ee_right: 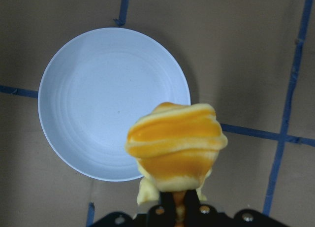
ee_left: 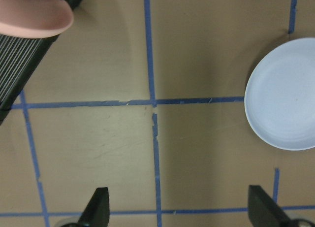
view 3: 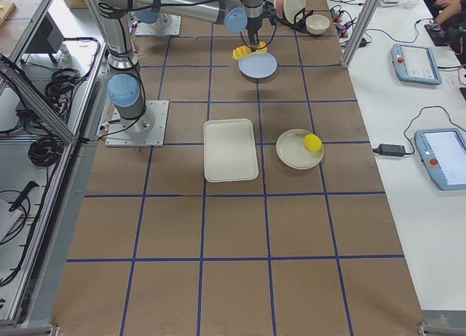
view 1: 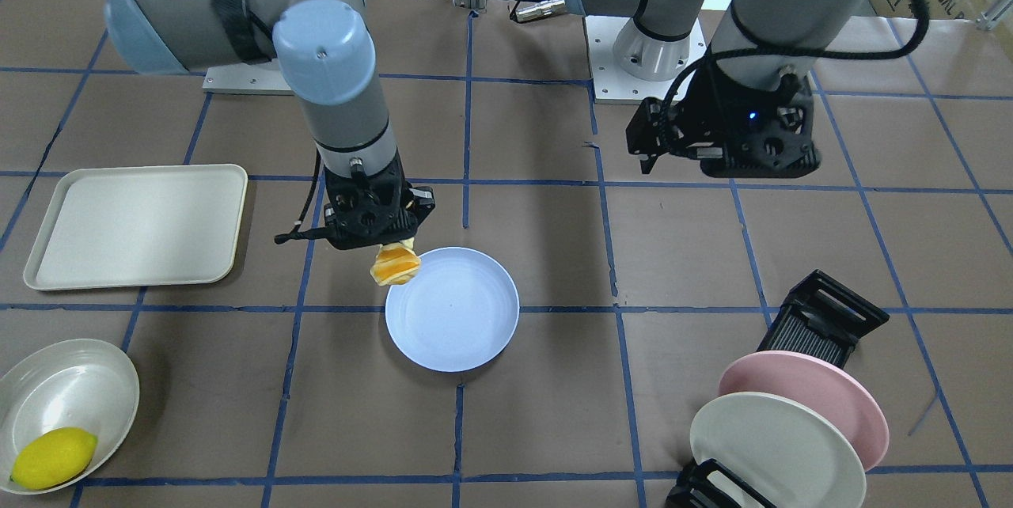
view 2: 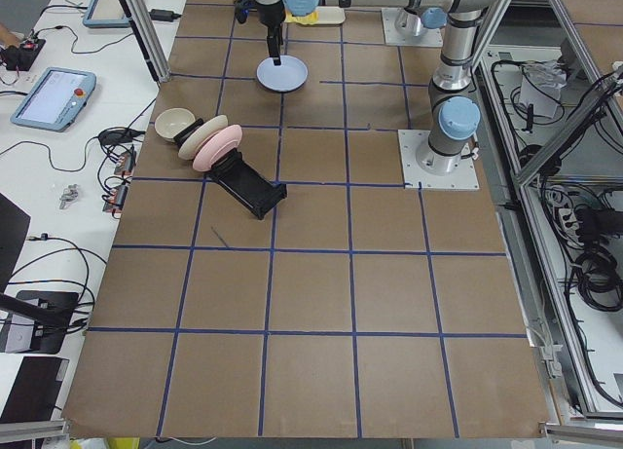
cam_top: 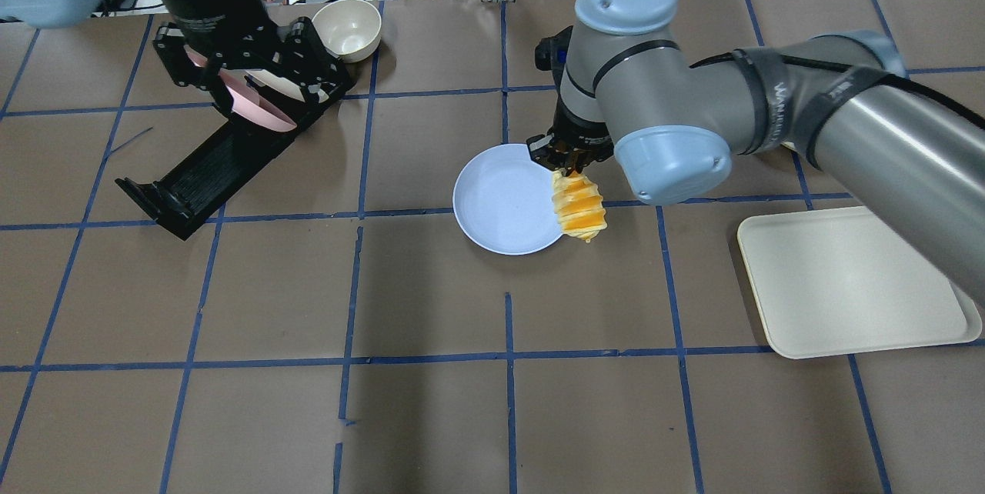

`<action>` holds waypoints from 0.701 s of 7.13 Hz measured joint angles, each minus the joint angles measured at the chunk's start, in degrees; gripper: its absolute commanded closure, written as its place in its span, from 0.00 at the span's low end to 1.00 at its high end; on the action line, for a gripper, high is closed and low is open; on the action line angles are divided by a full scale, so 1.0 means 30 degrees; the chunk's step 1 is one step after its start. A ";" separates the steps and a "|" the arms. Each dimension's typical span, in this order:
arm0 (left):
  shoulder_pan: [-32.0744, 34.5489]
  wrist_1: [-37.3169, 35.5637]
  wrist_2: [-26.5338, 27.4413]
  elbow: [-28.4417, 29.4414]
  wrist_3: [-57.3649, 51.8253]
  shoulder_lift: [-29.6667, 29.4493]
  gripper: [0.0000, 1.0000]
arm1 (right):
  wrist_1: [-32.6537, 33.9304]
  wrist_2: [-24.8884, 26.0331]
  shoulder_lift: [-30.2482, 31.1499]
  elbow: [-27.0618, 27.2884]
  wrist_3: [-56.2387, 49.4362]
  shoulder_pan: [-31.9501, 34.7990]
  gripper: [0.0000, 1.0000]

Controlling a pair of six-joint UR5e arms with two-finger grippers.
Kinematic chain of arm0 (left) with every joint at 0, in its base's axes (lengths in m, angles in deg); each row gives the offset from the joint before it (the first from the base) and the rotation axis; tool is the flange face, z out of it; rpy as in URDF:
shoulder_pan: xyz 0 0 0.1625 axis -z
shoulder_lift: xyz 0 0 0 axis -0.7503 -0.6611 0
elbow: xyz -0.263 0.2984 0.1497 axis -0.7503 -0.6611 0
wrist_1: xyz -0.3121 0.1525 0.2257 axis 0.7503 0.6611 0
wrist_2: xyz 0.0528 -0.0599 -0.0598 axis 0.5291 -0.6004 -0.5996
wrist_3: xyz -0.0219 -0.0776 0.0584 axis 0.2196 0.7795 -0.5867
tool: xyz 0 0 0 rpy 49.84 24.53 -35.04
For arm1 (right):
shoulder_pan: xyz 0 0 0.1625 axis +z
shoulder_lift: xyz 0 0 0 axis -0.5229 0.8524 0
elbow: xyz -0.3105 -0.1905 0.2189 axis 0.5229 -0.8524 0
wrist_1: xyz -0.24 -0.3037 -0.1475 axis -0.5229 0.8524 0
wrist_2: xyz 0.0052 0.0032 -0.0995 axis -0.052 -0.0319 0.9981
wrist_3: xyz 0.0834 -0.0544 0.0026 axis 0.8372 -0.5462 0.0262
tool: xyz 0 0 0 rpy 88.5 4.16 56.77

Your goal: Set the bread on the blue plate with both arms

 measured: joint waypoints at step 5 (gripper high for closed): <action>-0.1355 0.0169 -0.0088 -0.1056 -0.0376 0.0693 0.00 | 0.1063 -0.0430 -0.3853 -0.2431 0.0537 0.1385 0.96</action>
